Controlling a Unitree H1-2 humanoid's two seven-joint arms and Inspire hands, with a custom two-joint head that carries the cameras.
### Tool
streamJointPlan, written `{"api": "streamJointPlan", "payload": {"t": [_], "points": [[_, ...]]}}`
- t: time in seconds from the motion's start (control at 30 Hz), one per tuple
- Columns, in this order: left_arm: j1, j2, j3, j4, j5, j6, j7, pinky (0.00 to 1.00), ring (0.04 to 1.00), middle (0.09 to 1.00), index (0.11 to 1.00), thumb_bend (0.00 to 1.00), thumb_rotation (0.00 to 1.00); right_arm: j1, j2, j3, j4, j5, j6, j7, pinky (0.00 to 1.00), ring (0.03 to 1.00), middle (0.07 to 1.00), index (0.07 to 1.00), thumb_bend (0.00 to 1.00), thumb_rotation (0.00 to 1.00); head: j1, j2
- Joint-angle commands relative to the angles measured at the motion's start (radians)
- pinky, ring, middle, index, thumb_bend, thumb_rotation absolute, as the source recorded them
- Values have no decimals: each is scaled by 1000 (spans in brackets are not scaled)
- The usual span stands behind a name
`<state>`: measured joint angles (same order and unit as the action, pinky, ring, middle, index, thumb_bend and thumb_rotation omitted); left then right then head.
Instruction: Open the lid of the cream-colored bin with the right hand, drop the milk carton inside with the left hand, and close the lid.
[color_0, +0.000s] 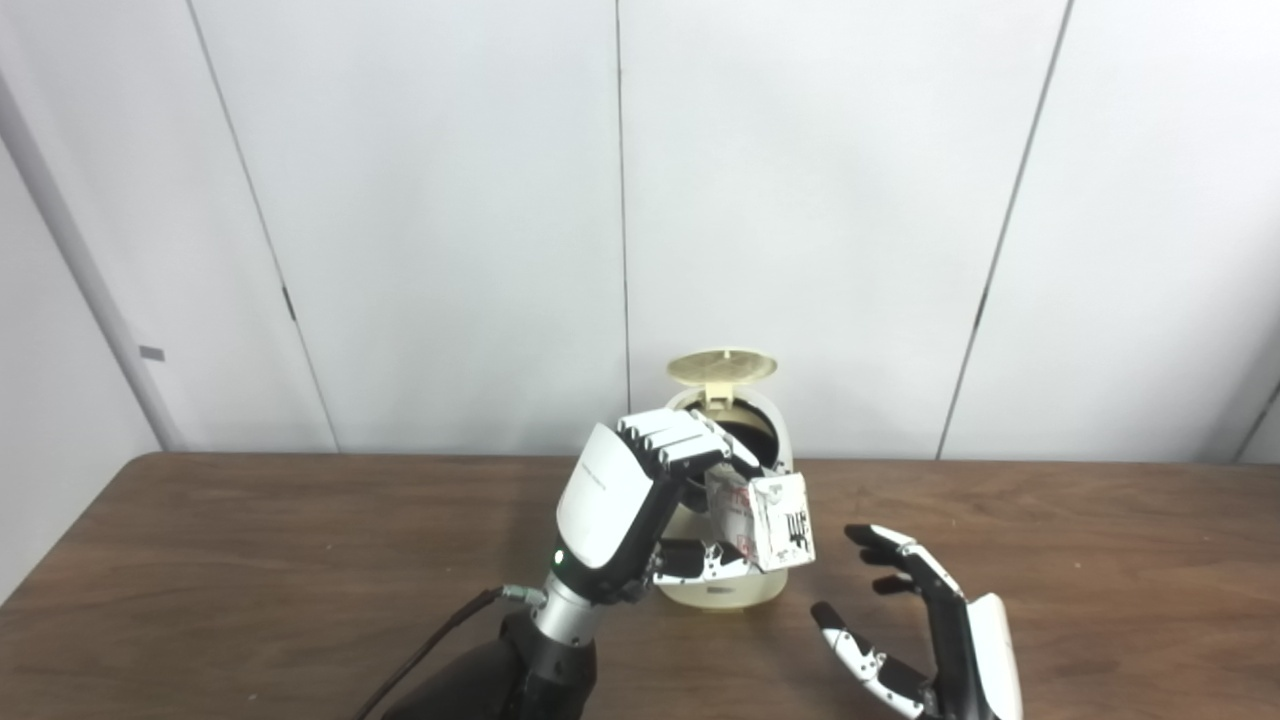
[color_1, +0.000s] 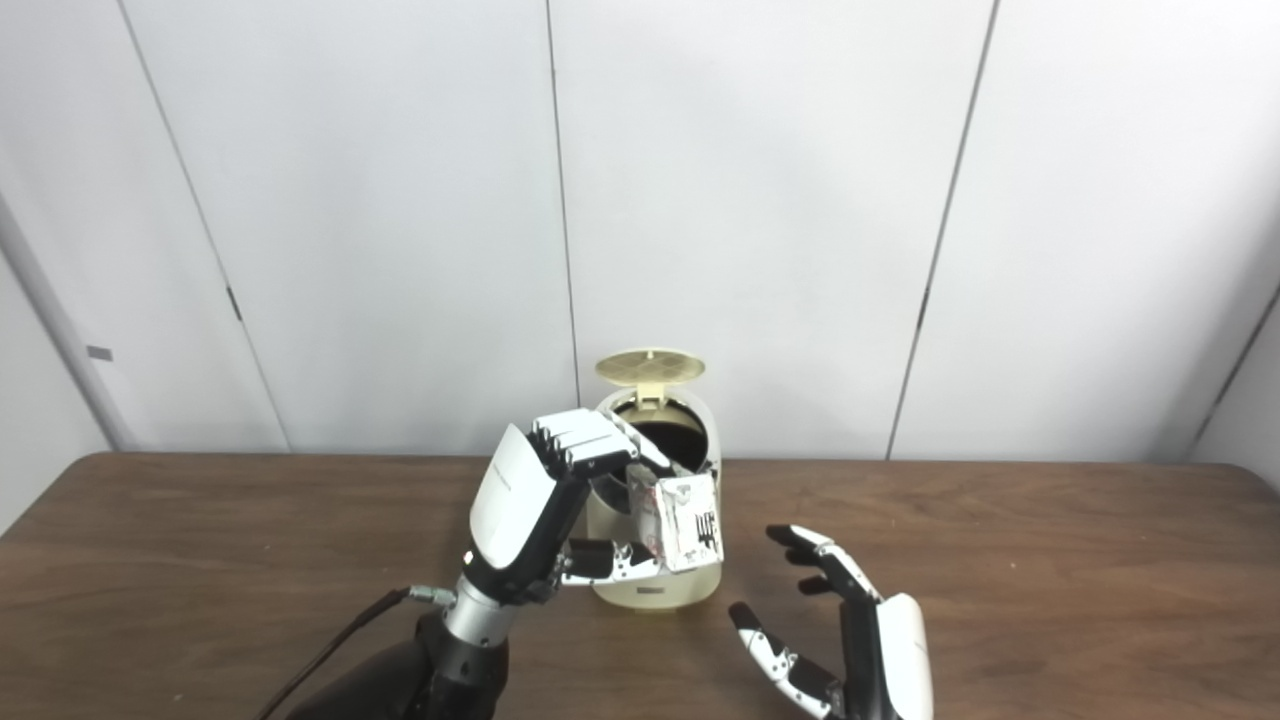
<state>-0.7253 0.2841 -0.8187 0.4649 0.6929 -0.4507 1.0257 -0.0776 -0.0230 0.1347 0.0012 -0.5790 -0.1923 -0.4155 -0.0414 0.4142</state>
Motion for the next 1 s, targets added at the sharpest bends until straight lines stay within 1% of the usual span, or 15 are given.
{"api": "streamJointPlan", "payload": {"t": [0.0,0.13,0.27,0.43,0.5,0.57,0.67,0.77,0.83,0.97], "points": [[-80,14,3,-5,-27,-19,52,397,492,492,437,501,0,57,23,17,41,-8,-23,-12,564,690,733,706,285,164,-4,-2],[-108,19,-12,15,-25,-19,77,367,481,494,439,502,0,55,22,19,45,-7,-21,-9,577,701,737,710,288,146,-6,-4],[-129,27,-22,29,-4,-19,105,365,478,490,441,503,0,54,24,21,47,5,-17,0,568,694,741,715,293,135,-4,-8],[-144,40,-26,21,-15,-19,103,376,477,492,439,503,0,47,25,24,65,1,-29,-10,577,701,737,710,298,111,-8,-17],[-151,45,-25,24,-18,-19,102,369,471,493,442,503,0,46,26,26,66,2,-30,-10,582,704,738,711,297,116,-10,-18],[-157,47,-26,31,-20,-19,104,371,476,490,442,503,0,48,31,27,60,6,-20,-5,579,702,740,712,298,100,-11,-18],[-167,48,-30,56,-27,-19,109,368,473,490,445,503,0,52,37,28,50,5,-5,0,592,714,745,718,296,104,-15,-17],[-181,41,-43,93,-63,-19,120,356,464,495,448,504,0,54,38,31,48,-1,-9,-4,590,714,743,716,293,99,-17,-19],[-189,31,-53,131,-111,-19,126,353,462,496,451,504,0,58,42,32,44,-7,-2,-7,592,715,743,718,293,102,-17,-17],[-196,20,-70,185,-151,-19,141,357,464,492,457,504,0,61,44,32,39,-11,3,-8,589,713,744,720,293,137,-18,-14]]}}
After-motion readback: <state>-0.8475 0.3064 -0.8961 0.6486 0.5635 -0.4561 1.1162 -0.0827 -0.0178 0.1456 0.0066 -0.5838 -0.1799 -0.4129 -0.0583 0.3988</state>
